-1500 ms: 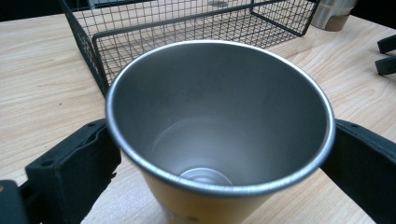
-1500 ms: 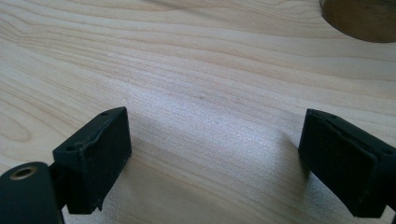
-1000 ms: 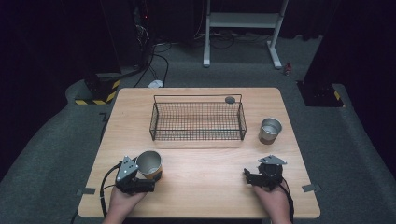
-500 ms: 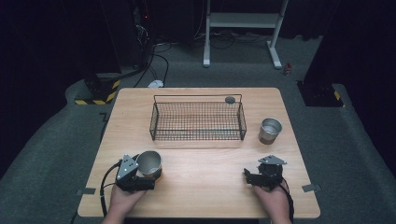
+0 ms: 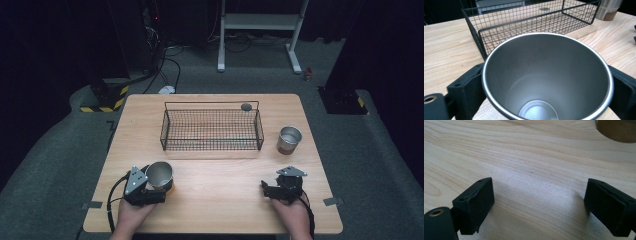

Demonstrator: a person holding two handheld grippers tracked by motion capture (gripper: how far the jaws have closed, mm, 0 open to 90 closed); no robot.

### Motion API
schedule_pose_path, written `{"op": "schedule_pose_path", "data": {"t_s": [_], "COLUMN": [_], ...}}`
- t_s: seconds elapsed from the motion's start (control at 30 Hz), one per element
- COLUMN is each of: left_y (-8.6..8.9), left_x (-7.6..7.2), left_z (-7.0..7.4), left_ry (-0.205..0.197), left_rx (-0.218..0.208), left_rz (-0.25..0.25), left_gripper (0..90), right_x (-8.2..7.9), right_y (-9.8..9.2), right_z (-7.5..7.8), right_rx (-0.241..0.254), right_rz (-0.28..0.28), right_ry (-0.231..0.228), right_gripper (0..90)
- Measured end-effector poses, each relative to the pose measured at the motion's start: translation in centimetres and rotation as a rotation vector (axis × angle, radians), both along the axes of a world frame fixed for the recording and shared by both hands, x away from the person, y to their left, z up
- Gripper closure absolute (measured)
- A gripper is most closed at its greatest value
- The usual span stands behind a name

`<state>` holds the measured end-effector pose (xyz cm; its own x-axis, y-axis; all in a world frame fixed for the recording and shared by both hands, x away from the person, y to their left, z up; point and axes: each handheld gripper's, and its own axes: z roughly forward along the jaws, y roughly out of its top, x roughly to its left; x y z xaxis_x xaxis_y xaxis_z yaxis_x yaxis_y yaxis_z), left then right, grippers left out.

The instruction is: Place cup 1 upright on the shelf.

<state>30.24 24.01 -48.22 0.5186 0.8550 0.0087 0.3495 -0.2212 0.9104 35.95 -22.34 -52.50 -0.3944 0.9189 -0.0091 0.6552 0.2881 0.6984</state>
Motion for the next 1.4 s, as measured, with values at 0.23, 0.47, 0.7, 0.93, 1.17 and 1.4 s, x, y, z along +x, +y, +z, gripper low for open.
{"op": "schedule_pose_path", "data": {"t_s": [0.23,0.47,0.7,0.93,1.17,1.4], "left_y": [0.03,0.08,0.32,0.37,0.45,0.46], "left_x": [-0.09,-0.19,-0.28,-0.40,-0.55,-0.67], "left_z": [-0.16,-0.19,-0.09,0.06,0.23,0.35], "left_ry": [-0.004,-0.007,-0.017,-0.031,-0.038,-0.043], "left_rx": [0.003,-0.002,-0.012,-0.022,-0.029,-0.037], "left_rz": [-0.006,-0.004,0.006,0.008,0.009,0.011], "left_gripper": [11.7,12.8,13.1,13.2,13.2,13.2], "right_x": [0.03,0.03,0.03,0.03,0.03,0.03], "right_y": [-0.01,-0.01,-0.01,-0.01,0.00,-0.01], "right_z": [0.00,0.00,0.00,0.00,0.00,0.00], "right_rx": [0.000,-0.001,-0.001,-0.001,-0.001,-0.001], "right_rz": [0.001,0.001,0.001,0.001,0.001,0.001], "right_ry": [0.000,0.000,0.000,0.000,0.000,0.000], "right_gripper": [9.1,9.1,9.1,9.1,9.1,9.1]}}
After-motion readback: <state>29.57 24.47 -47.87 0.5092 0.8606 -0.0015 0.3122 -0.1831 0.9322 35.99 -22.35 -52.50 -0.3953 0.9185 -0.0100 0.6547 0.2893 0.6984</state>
